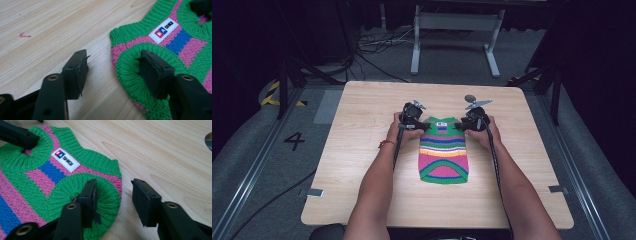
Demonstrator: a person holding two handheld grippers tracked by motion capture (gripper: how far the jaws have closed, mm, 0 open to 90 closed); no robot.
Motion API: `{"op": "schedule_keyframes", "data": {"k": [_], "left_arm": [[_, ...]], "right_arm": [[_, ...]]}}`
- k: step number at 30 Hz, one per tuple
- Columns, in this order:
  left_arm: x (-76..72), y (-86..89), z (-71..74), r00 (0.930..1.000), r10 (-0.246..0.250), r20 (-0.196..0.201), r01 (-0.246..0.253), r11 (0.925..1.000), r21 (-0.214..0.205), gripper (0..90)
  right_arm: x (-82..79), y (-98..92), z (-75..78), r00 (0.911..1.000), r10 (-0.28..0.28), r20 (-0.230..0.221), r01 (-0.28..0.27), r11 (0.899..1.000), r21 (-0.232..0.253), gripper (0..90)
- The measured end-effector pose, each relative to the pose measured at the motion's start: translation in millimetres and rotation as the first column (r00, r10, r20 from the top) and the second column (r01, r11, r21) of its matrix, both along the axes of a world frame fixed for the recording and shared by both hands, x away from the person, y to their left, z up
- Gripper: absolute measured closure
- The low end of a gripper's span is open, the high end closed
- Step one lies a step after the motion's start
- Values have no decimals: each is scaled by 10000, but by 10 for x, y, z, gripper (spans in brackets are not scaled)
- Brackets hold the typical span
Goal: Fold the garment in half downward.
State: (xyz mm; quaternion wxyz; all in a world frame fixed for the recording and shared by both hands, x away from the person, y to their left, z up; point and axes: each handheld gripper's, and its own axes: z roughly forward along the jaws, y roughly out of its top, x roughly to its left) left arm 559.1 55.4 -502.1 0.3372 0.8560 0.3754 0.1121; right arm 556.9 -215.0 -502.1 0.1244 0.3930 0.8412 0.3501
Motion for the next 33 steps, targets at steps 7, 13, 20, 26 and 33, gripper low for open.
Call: {"op": "schedule_keyframes", "data": {"k": [7, 13, 20, 26, 33], "left_arm": [[-39, -34, 6, 9991, -417, -88, 414, 9986, -340, 763], [-43, -37, 25, 9978, -636, 204, 639, 9978, -166, 824], [-158, -45, 216, 9928, -803, 886, 836, 9959, -346, 823], [-383, 8, 455, 9790, -1276, 1587, 1337, 9906, -281, 819], [-637, 44, 603, 9586, -1991, 2036, 2033, 9791, 1, 814]], "right_arm": [[-29, 42, 13, 9997, 214, -146, -212, 9997, 136, 817], [-52, 42, 79, 9993, 305, 232, -307, 9995, 88, 840], [-136, -26, 271, 9951, 474, 869, -519, 9974, 502, 840], [-334, -96, 471, 9826, 1018, 1556, -1165, 9893, 883, 839], [-628, -116, 636, 9595, 1789, 2177, -2078, 9710, 1182, 835]]}}
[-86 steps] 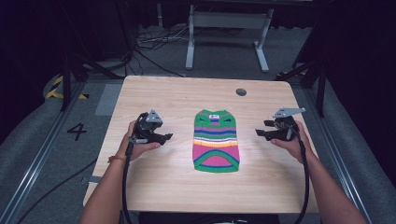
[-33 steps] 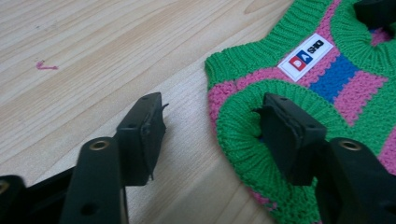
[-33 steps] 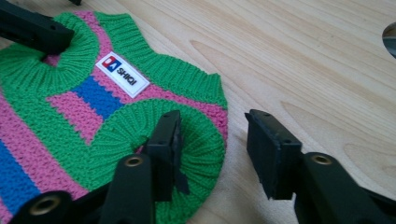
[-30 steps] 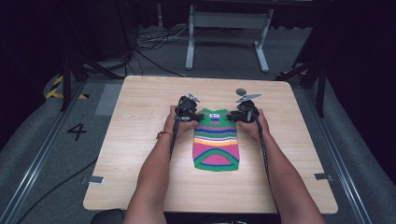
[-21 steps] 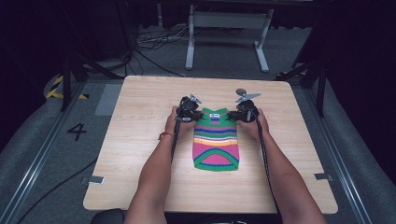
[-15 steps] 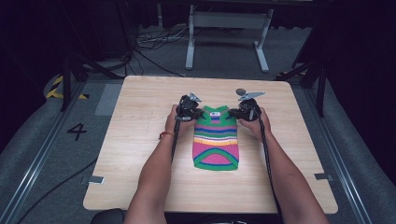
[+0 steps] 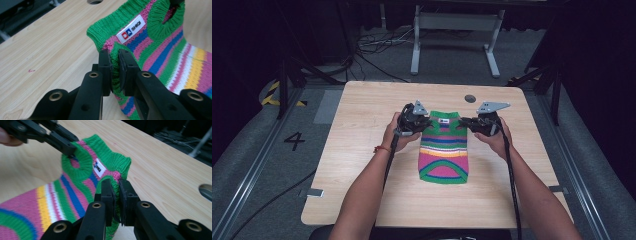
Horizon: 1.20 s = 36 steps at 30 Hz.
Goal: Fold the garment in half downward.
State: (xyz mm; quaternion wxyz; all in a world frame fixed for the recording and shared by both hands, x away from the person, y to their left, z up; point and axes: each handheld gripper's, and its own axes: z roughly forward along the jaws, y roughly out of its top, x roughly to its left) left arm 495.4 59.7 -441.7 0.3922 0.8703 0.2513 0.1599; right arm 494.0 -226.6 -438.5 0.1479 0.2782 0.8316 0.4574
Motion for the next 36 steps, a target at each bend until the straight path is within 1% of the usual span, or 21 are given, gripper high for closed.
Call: {"op": "schedule_keyframes", "data": {"k": [7, 10, 12, 13, 14, 15, 16, 18, 20, 21, 23, 24, 25, 26, 27, 28, 29, 30, 32, 33, 36], "left_arm": [[-240, 48, 69, 9967, -551, 598, 534, 9981, 311, 811], [-357, 73, 90, 9926, -874, 846, 837, 9954, 461, 809], [-437, 92, 95, 9893, -1176, 860, 1139, 9924, 464, 805], [-474, 100, 95, 9872, -1292, 937, 1241, 9906, 582, 802], [-513, 108, 89, 9855, -1393, 966, 1341, 9892, 588, 801], [-513, 108, 89, 9855, -1393, 966, 1341, 9892, 588, 801], [-594, 126, 67, 9821, -1652, 909, 1598, 9851, 630, 800], [-679, 148, 31, 9795, -1830, 842, 1762, 9809, 824, 803], [-750, 172, -6, 9785, -1909, 779, 1837, 9788, 908, 803], [-783, 180, -25, 9777, -1956, 770, 1878, 9773, 979, 803], [-850, 190, -66, 9766, -2042, 675, 1967, 9750, 1032, 805], [-883, 184, -94, 9755, -2121, 578, 2052, 9728, 1077, 808], [-883, 184, -94, 9755, -2121, 578, 2052, 9728, 1077, 810], [-923, 168, -128, 9715, -2320, 485, 2241, 9657, 1307, 810], [-968, 147, -159, 9679, -2472, 462, 2373, 9586, 1570, 810], [-991, 138, -173, 9653, -2580, 399, 2480, 9541, 1679, 809], [-1019, 131, -187, 9640, -2631, 378, 2526, 9510, 1786, 806], [-1056, 130, -201, 9634, -2657, 353, 2553, 9499, 1805, 805], [-1105, 132, -220, 9607, -2762, 290, 2664, 9459, 1854, 801], [-1125, 132, -226, 9608, -2764, 239, 2670, 9446, 1908, 799], [-1204, 120, -250, 9556, -2941, 185, 2837, 9352, 2117, 797]], "right_arm": [[-247, -47, 65, 9971, 695, 304, -698, 9975, 93, 830], [-335, -71, 75, 9942, 996, 403, -998, 9950, 28, 826], [-398, -95, 72, 9908, 1293, 400, -1297, 9915, 79, 825], [-431, -104, 70, 9889, 1428, 403, -1429, 9897, -4, 823], [-464, -111, 65, 9868, 1569, 395, -1568, 9876, -64, 818], [-464, -111, 65, 9868, 1569, 395, -1568, 9876, -64, 818], [-536, -127, 50, 9836, 1768, 342, -1766, 9842, -102, 814], [-604, -129, 31, 9784, 2050, 252, -2046, 9787, -180, 813], [-681, -124, -3, 9718, 2353, 127, -2350, 9718, -201, 807], [-722, -117, -23, 9679, 2513, 38, -2511, 9676, -284, 808], [-795, -96, -65, 9635, 2675, -60, -2674, 9617, -600, 808], [-826, -89, -86, 9607, 2770, -158, -2774, 9587, -629, 808], [-826, -89, -86, 9607, 2770, -158, -2774, 9587, -629, 808], [-859, -76, -110, 9586, 2833, -277, -2846, 9563, -677, 808], [-902, -54, -136, 9554, 2935, -321, -2953, 9514, -877, 809], [-942, -38, -158, 9515, 3051, -384, -3075, 9456, -1066, 808], [-964, -30, -170, 9489, 3124, -439, -3154, 9424, -1114, 808], [-988, -25, -187, 9462, 3201, -473, -3235, 9392, -1148, 808], [-1040, -28, -227, 9442, 3241, -582, -3289, 9369, -1182, 808], [-1058, -32, -247, 9450, 3202, -671, -3262, 9377, -1195, 809], [-1098, -46, -278, 9457, 3142, -833, -3226, 9385, -1227, 808]]}}
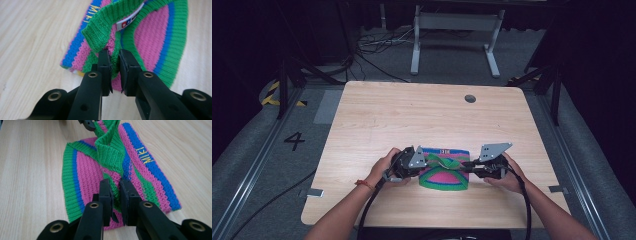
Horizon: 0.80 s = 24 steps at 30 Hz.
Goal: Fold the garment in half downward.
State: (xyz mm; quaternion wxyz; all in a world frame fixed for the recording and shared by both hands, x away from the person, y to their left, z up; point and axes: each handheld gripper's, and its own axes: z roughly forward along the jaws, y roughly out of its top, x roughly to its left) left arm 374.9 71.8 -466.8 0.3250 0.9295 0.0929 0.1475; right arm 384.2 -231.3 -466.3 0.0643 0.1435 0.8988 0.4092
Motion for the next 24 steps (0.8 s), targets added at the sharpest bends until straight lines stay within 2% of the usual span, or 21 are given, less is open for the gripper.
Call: {"op": "schedule_keyframes", "data": {"k": [4, 6, 12, 17, 19, 24], "left_arm": [[-70, -8, -14, 9998, -212, 3, 212, 9995, 221, 799], [-122, -11, -36, 9990, -434, -97, 438, 9978, 498, 804], [-175, -6, -52, 9976, -647, -238, 663, 9953, 706, 800], [-225, -15, -94, 9955, -832, -455, 870, 9922, 896, 783], [-228, -17, -113, 9959, -839, -336, 870, 9907, 1051, 780], [-171, -5, -136, 9955, -751, -575, 806, 9916, 1009, 794]], "right_arm": [[-58, -5, -27, 9999, 123, -80, -124, 9998, -183, 810], [-94, 5, -45, 9995, 236, -193, -241, 9993, -288, 810], [-184, 21, -88, 9984, 440, -355, -456, 9979, -457, 808], [-259, 29, -133, 9971, 658, -380, -687, 9943, -810, 788], [-269, 25, -168, 9972, 614, -438, -654, 9932, -967, 787], [-251, 42, -186, 9984, 511, -236, -535, 9915, -1186, 794]]}}
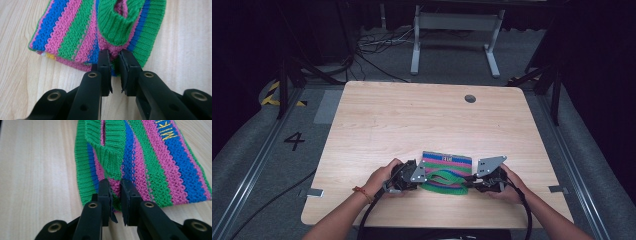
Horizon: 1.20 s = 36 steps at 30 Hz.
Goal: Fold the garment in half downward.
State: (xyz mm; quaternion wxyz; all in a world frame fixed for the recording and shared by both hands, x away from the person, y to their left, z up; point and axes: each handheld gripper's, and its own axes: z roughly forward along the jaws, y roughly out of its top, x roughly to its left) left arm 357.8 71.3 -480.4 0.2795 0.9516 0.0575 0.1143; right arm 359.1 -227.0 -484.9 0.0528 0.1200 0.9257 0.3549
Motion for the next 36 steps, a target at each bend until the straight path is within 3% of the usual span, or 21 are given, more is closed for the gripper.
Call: {"op": "schedule_keyframes", "data": {"k": [4, 10, 12, 16, 21, 25, 28, 34, 36], "left_arm": [[40, -22, -7, 9999, 63, 99, -63, 10000, 21, 794], [202, -65, -20, 9977, 607, 292, -610, 9981, 65, 795], [256, -72, -31, 9958, 881, 242, -879, 9961, -99, 795], [257, -76, -27, 9953, 942, 220, -939, 9955, -131, 791], [185, -55, 66, 9973, 710, 181, -697, 9955, -648, 699], [150, -74, 135, 9988, 438, 199, -417, 9945, -959, 659], [134, -133, 158, 9992, 336, 235, -305, 9923, -1198, 660], [147, -172, 21, 9995, 99, -299, -123, 9966, -817, 746], [147, -179, -23, 9996, 100, -269, -113, 9989, -459, 770]], "right_arm": [[78, 19, -6, 9996, -216, 173, 220, 9995, -206, 787], [279, 17, -24, 9957, -812, 440, 823, 9963, -231, 776], [346, 18, -22, 9939, -986, 500, 1002, 9945, -295, 757], [424, 5, -14, 9907, -1263, 507, 1273, 9917, -172, 709], [356, -21, 49, 9892, -1436, 304, 1424, 9891, 381, 605], [253, -8, 143, 9932, -1150, 194, 1127, 9893, 926, 620], [186, 57, 154, 9967, -746, 314, 718, 9940, 820, 669], [181, 125, 10, 9975, -698, 58, 694, 9962, 523, 718], [179, 127, -31, 9966, -793, 212, 788, 9965, 269, 764]]}}
